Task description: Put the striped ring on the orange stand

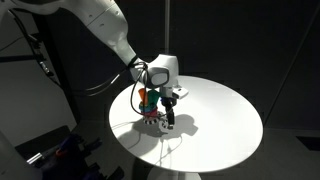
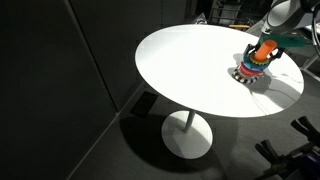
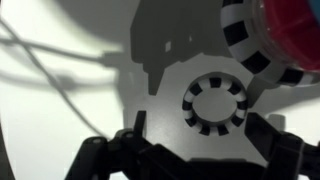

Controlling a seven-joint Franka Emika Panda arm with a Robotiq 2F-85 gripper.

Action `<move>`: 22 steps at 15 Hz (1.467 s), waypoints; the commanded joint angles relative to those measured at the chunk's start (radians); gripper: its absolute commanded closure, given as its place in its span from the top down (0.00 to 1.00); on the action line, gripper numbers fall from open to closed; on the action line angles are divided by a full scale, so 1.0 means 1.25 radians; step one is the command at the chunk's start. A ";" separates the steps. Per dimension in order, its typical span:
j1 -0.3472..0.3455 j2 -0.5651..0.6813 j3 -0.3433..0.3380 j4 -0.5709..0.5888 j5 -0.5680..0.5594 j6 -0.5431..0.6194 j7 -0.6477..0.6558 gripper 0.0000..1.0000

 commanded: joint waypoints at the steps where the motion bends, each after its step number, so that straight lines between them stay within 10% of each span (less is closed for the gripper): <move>1: -0.015 -0.018 0.013 -0.022 0.001 0.022 -0.023 1.00; 22: -0.024 -0.005 0.023 -0.027 0.009 0.040 -0.034 1.00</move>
